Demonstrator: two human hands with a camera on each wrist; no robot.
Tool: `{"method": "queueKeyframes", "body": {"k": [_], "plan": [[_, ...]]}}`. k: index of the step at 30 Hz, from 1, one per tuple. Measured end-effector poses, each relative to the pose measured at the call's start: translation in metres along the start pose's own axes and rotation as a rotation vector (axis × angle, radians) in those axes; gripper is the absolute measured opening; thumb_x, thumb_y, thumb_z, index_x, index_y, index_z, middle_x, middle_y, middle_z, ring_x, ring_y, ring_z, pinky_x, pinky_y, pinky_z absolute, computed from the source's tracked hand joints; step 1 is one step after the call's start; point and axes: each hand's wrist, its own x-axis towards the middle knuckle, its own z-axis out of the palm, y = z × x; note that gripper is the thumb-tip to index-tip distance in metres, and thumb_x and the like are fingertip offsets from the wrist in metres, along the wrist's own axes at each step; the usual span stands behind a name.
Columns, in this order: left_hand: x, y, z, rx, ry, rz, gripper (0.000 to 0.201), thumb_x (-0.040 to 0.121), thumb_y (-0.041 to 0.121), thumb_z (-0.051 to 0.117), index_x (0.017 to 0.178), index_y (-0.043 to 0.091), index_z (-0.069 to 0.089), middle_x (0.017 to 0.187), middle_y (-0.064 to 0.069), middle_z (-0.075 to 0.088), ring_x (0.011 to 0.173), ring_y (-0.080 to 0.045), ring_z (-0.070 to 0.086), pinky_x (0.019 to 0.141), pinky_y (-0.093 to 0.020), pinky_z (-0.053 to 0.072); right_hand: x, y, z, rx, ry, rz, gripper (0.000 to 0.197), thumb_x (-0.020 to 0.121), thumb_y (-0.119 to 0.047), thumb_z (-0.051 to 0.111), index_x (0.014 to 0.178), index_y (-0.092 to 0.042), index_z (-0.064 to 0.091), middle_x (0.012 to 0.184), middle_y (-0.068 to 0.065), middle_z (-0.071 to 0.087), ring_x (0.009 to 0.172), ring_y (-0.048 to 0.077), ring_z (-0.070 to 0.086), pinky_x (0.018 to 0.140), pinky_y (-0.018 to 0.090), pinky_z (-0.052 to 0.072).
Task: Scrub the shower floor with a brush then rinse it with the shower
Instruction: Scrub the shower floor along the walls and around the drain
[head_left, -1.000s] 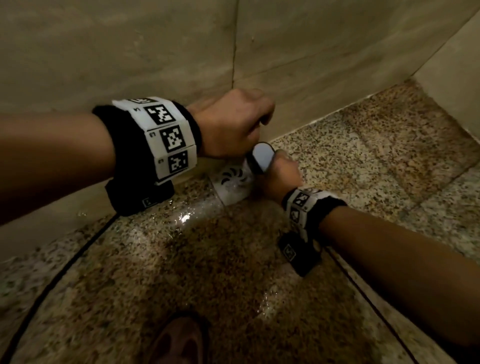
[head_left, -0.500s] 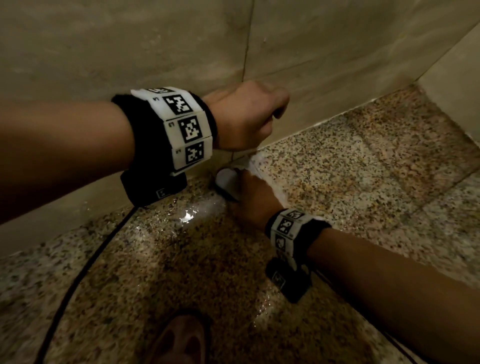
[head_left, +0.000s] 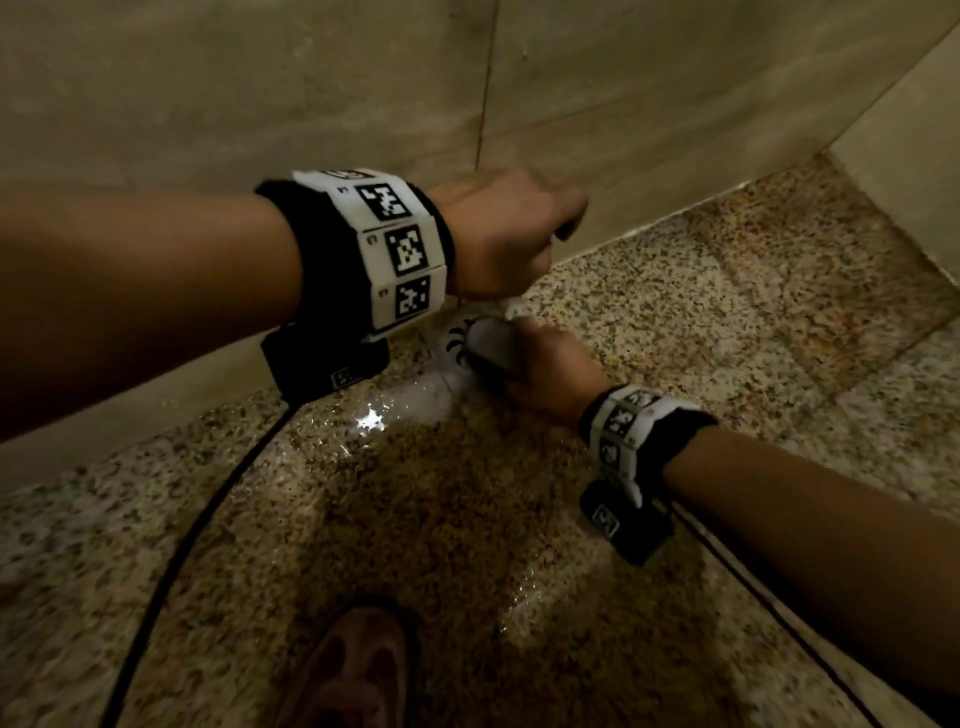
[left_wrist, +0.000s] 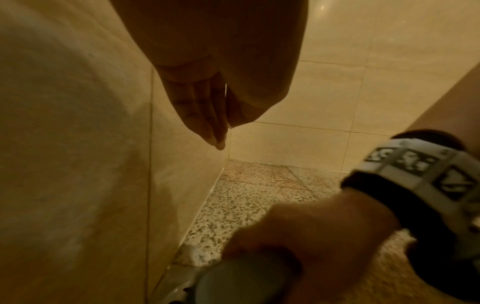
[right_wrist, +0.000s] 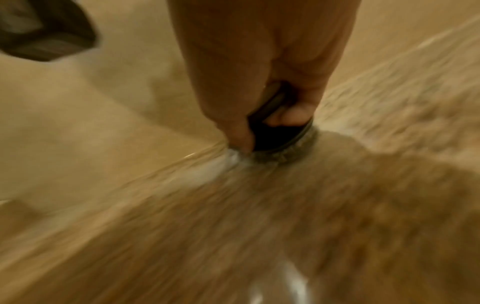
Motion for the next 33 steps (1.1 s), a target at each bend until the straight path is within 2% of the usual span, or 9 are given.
{"method": "queueKeyframes", "body": {"k": [2,7,9,14,19,23,27,30,33], "plan": [[0.003,0.004,0.004,0.048,-0.075,0.007,0.024,0.089,0.010,0.044,0.112,0.011,0.049,0.095,-0.007,0.055,0.083,-0.027,0.053,0.076,-0.043,0.049,0.006,0.012,-0.012,-0.048,0.061,0.083,0.061,0.084,-0.025,0.069,0.135,-0.006,0.041,0.120,0.019,0.060,0.107,0.036,0.059,0.075,0.032,0.041],[0.003,-0.002,0.008,0.072,-0.175,-0.032,0.021,0.092,0.017,0.046,0.112,0.016,0.048,0.100,-0.007,0.057,0.087,-0.027,0.056,0.078,-0.045,0.052,-0.002,-0.025,0.018,-0.044,-0.138,-0.104,0.066,0.086,-0.031,0.066,0.141,-0.008,0.037,0.126,0.016,0.058,0.112,0.035,0.057,0.082,0.034,0.044],[0.001,-0.006,0.011,0.063,-0.175,-0.041,0.020,0.090,0.020,0.046,0.111,0.018,0.048,0.100,-0.007,0.058,0.087,-0.027,0.057,0.077,-0.046,0.052,0.006,-0.024,0.013,-0.046,-0.097,-0.075,0.066,0.086,-0.032,0.066,0.141,-0.008,0.038,0.125,0.017,0.058,0.112,0.037,0.056,0.084,0.037,0.045],[-0.005,-0.008,0.015,0.030,-0.162,-0.057,0.022,0.090,0.018,0.046,0.112,0.019,0.047,0.104,-0.006,0.057,0.090,-0.027,0.057,0.077,-0.045,0.053,-0.001,0.028,-0.024,-0.078,0.020,0.080,0.052,0.083,-0.031,0.069,0.123,-0.008,0.044,0.107,0.017,0.063,0.094,0.036,0.061,0.065,0.029,0.033],[-0.013,-0.016,0.021,0.001,-0.173,-0.075,0.020,0.090,0.018,0.047,0.109,0.018,0.049,0.102,-0.006,0.055,0.087,-0.026,0.056,0.077,-0.045,0.053,-0.017,0.015,-0.009,-0.065,-0.098,-0.049,0.052,0.087,-0.030,0.068,0.128,-0.009,0.044,0.116,0.017,0.061,0.103,0.035,0.059,0.069,0.027,0.033],[-0.012,-0.002,0.030,0.033,-0.248,-0.049,0.022,0.090,0.018,0.048,0.112,0.018,0.049,0.108,-0.006,0.055,0.093,-0.025,0.054,0.082,-0.044,0.051,-0.023,0.024,-0.039,0.037,-0.061,-0.084,0.042,0.087,-0.030,0.067,0.117,-0.009,0.047,0.105,0.016,0.060,0.091,0.034,0.058,0.069,0.032,0.036],[-0.006,0.009,0.039,0.061,-0.301,-0.008,0.018,0.088,0.022,0.046,0.106,0.027,0.046,0.104,0.001,0.056,0.086,-0.024,0.058,0.076,-0.043,0.054,-0.065,0.028,-0.042,0.021,-0.296,-0.128,0.047,0.080,-0.034,0.072,0.120,-0.027,0.047,0.101,-0.002,0.059,0.091,0.024,0.059,0.070,0.033,0.044],[0.000,0.016,0.042,0.035,-0.351,-0.006,0.013,0.090,0.022,0.044,0.100,0.030,0.042,0.097,0.002,0.058,0.074,-0.023,0.064,0.068,-0.041,0.056,-0.093,0.024,-0.011,-0.232,-0.573,-0.260,0.062,0.082,-0.035,0.070,0.136,-0.036,0.041,0.123,-0.003,0.058,0.108,0.023,0.058,0.081,0.035,0.048],[0.004,0.023,0.047,0.036,-0.351,0.010,0.014,0.089,0.023,0.043,0.102,0.029,0.044,0.094,0.001,0.060,0.069,-0.021,0.065,0.066,-0.040,0.056,-0.091,0.022,0.002,-0.338,-0.537,-0.288,0.073,0.084,-0.033,0.069,0.148,-0.027,0.033,0.138,0.003,0.051,0.122,0.028,0.050,0.093,0.035,0.040]]}}
